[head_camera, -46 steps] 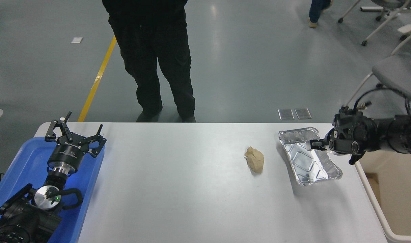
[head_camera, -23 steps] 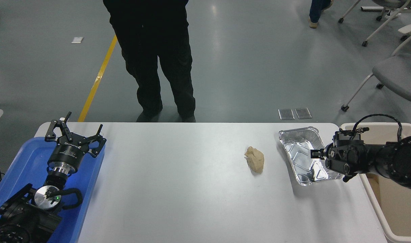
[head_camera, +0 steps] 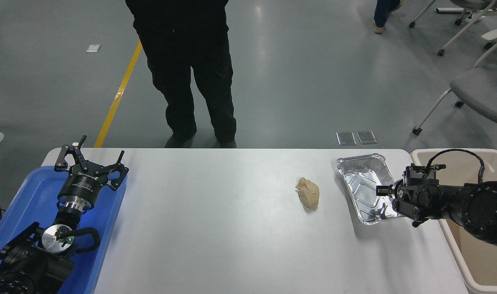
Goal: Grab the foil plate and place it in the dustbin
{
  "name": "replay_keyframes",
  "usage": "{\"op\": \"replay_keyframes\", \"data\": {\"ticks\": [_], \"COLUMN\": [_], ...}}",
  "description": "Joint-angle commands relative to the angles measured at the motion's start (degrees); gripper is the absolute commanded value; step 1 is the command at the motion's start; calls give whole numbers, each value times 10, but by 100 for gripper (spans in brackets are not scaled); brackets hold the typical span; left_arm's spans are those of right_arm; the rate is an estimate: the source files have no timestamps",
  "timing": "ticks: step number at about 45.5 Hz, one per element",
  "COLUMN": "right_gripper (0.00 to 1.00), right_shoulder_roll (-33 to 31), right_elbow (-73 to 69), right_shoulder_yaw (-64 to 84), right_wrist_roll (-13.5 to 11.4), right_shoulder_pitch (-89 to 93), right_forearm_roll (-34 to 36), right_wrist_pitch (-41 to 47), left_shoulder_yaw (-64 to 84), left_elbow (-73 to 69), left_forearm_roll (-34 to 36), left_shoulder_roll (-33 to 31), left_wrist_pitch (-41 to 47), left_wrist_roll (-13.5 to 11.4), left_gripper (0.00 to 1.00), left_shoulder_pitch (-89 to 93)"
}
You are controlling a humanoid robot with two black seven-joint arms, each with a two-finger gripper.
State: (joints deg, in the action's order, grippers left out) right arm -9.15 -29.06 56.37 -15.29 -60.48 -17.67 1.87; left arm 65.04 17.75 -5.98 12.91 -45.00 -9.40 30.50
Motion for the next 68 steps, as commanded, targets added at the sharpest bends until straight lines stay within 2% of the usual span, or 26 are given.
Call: {"op": "replay_keyframes", "data": {"ticks": [1, 8, 13, 18, 20, 23, 27, 32, 52, 61, 68], "right_gripper": [50, 36, 30, 25, 18, 0, 0, 0, 0, 0, 0], "right_shoulder_roll": [1, 1, 0, -3, -7, -20, -39, -47, -68, -127, -138], "right_elbow": [2, -3, -6, -10, -18, -34, -75, -101, -122, -259, -348], "right_shoulder_yaw": [-14, -24, -40, -71, -81, -79, -79, -79, -78, -56, -10], "right_wrist_roll": [0, 0, 1, 1, 1, 2, 2, 4, 4, 4, 4], "right_shoulder_pitch": [12, 14, 15, 8, 3, -12, -30, -46, -83, -185, -296], "right_forearm_roll": [11, 12, 17, 76, 116, 171, 224, 245, 247, 240, 241], "right_wrist_pitch": [0, 0, -3, -3, -2, 2, 6, 2, 6, 25, 98], "left_shoulder_yaw": [0, 0, 0, 0, 0, 0, 0, 0, 0, 0, 0], "left_elbow": [0, 0, 0, 0, 0, 0, 0, 0, 0, 0, 0], "left_forearm_roll": [0, 0, 0, 0, 0, 0, 0, 0, 0, 0, 0], "left_shoulder_roll": [0, 0, 0, 0, 0, -1, 0, 0, 0, 0, 0], "left_wrist_pitch": [0, 0, 0, 0, 0, 0, 0, 0, 0, 0, 0], "left_wrist_roll": [0, 0, 0, 0, 0, 0, 0, 0, 0, 0, 0], "left_gripper": [99, 99, 99, 99, 99, 99, 99, 99, 99, 99, 99], "left_shoulder_pitch": [0, 0, 0, 0, 0, 0, 0, 0, 0, 0, 0]}}
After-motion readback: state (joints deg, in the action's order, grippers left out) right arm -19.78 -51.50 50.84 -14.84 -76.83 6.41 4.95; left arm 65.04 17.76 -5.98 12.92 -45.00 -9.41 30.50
